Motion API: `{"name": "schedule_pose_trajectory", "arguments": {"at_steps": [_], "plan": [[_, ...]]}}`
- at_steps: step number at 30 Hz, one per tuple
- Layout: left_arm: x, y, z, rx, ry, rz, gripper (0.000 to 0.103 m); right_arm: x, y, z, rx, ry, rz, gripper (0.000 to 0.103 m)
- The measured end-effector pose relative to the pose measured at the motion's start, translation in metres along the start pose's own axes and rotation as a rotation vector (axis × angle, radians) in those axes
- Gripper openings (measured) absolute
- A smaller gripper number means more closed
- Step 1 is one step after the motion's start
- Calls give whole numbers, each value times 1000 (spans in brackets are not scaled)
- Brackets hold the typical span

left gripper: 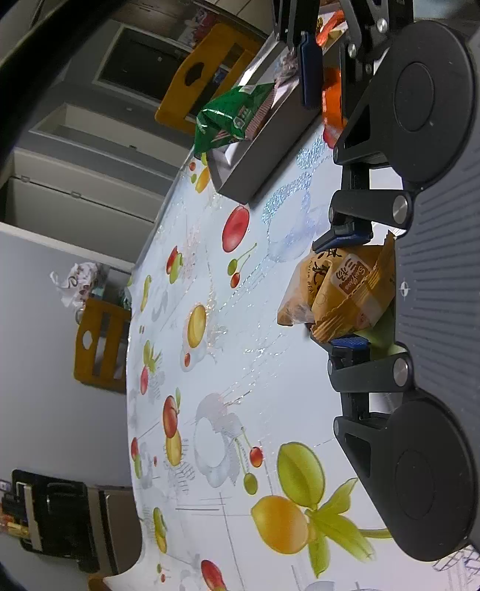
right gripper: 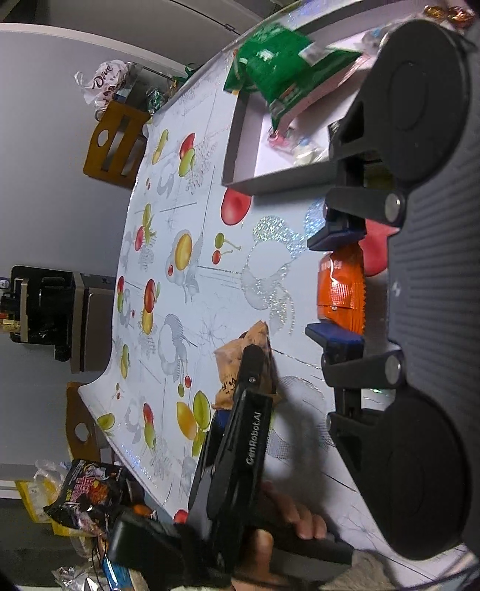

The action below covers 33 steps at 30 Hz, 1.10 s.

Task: Organize snacks
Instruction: 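Carry the orange candy and peanut bag over the gray box with both tools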

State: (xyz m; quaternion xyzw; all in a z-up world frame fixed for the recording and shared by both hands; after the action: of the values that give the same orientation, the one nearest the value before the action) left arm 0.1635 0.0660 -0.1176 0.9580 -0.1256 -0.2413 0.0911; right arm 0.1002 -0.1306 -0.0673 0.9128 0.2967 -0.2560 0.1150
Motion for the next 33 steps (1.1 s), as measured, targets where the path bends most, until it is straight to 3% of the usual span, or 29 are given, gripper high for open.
{"name": "schedule_pose_trajectory", "arguments": {"at_steps": [9,10,12,16,19,21,23,24,25,33], "plan": [[-8,26,12,83,-15,-33,44,-42,14,16,37,42,-16,39],[-11,28,13,82,-13,-37,43,-44,16,17,34,49,-14,36],[-16,33,16,87,-6,-55,43,-48,18,20,34,59,-17,15],[-31,39,18,117,19,-118,43,-47,22,27,39,44,-26,15],[-45,44,15,89,40,-114,42,-46,20,30,45,40,-57,15],[-55,47,14,79,52,-112,42,-46,16,28,33,50,-71,21],[-64,53,13,77,58,-106,42,-47,15,27,14,64,-66,40],[-67,56,13,76,61,-98,42,-47,16,27,0,75,-62,57],[-72,60,12,77,64,-89,42,-48,16,27,-15,81,-53,65],[-85,86,19,95,52,-21,42,-48,19,37,-79,23,-92,65]]}}
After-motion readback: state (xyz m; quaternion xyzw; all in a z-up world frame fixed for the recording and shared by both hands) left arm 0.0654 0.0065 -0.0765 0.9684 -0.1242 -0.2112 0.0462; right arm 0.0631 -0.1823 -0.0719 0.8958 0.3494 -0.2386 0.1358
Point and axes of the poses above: each gripper's, at about its wrist camera, not at the fingertips, and x roughly the way its jaws point, y to its right, z to its underside, the point moved 9 cm from there along x, roughly the way its jaws point, and after that the axes turned 9 degrees about y, right-handed, at the moved point
